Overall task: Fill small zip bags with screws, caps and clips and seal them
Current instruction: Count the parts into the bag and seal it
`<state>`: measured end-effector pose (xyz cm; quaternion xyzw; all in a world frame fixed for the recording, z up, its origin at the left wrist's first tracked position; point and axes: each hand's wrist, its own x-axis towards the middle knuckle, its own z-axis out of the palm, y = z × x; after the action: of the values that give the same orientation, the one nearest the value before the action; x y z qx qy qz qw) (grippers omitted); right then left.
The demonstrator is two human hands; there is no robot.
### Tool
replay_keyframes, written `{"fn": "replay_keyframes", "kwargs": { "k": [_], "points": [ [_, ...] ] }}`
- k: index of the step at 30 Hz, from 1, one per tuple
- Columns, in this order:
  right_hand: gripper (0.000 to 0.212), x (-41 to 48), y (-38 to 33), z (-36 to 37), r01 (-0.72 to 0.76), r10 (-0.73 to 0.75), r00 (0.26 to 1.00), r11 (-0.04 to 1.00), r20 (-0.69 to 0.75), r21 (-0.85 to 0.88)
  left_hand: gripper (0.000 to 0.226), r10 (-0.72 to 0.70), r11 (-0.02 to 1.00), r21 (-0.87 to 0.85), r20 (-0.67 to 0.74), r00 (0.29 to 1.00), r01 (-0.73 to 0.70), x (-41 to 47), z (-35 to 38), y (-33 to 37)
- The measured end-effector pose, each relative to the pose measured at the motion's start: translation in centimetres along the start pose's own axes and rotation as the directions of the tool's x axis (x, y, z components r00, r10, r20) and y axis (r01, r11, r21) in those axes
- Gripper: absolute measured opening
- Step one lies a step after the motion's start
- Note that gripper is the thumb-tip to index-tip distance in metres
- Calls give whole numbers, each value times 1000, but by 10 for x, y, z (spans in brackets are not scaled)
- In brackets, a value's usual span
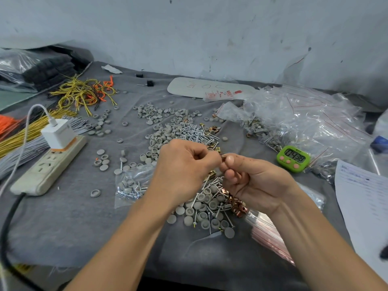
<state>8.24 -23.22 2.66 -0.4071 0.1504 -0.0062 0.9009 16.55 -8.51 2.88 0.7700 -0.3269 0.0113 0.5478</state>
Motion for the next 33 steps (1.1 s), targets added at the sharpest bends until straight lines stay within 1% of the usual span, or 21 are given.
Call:
{"fn": "replay_keyframes", "kwargs": {
  "k": [2,3,4,5,6,8,9,10,11,12,13,15,16,18,21,23,25,27,30,31,33],
  "points": [
    [10,2,-2,-6,56,-56,994,998,-91,4,44,-26,999,-30,-10,1000,26,1,-5,-5],
    [11,5,-3,-8,86,-95,984,994,-152,-65,44,-37,999,-12,-20,999,37,1,-7,-7],
    [12,7,-3,-10,101,-145,965,974,-220,-203,43,-46,998,38,-37,998,47,1,-8,-11],
    [12,10,-2,-11,86,-215,934,912,-287,-402,41,-53,992,108,-53,997,58,1,-7,-14],
    [12,12,0,-13,40,-308,890,788,-336,-614,36,-52,980,190,-59,997,62,0,-6,-18],
    [9,17,1,-16,-101,-500,802,426,-327,-899,27,-23,945,326,-46,999,36,2,-2,-22],
    [7,18,3,-16,-151,-569,773,265,-281,-952,23,1,931,365,-34,999,12,3,0,-24],
    [9,20,5,-16,-181,-620,748,155,-238,-971,19,18,918,397,-20,1000,-8,5,3,-26],
    [13,20,7,-16,-177,-662,720,117,-210,-977,16,22,901,433,-2,1000,-19,6,5,-27],
    [16,22,8,-15,-135,-687,699,145,-198,-980,14,17,881,472,17,1000,-23,8,7,-28],
    [15,22,9,-15,-52,-683,704,225,-196,-973,14,11,863,505,33,999,-26,9,10,-29],
    [14,21,11,-9,109,-549,816,457,-183,-883,14,9,852,522,51,999,-35,11,14,-28],
    [14,20,14,-8,138,-467,871,531,-153,-836,13,10,857,514,59,998,-39,12,15,-28],
    [13,19,18,-6,154,-407,908,545,-100,-824,9,3,866,498,79,997,-42,14,16,-26],
    [14,21,16,-7,168,-477,865,566,-155,-807,7,-51,915,403,91,995,10,15,11,-26],
    [18,22,11,-8,188,-503,837,635,-217,-750,25,-71,945,325,80,994,41,13,3,-28],
    [18,22,7,-11,181,-514,815,664,-266,-726,43,-79,944,327,85,993,47,13,-11,-29],
    [15,23,7,-12,159,-522,808,641,-274,-751,65,-108,930,368,198,974,28,13,-27,-32],
    [13,24,9,-10,148,-541,799,600,-263,-786,99,-243,887,460,408,880,32,11,-43,-38],
    [15,25,10,-9,142,-542,797,596,-265,-791,106,-278,858,513,435,856,18,10,-44,-41],
    [15,28,11,-7,125,-531,799,604,-280,-787,119,-314,807,590,422,851,5,9,-42,-45]
  ]
}}
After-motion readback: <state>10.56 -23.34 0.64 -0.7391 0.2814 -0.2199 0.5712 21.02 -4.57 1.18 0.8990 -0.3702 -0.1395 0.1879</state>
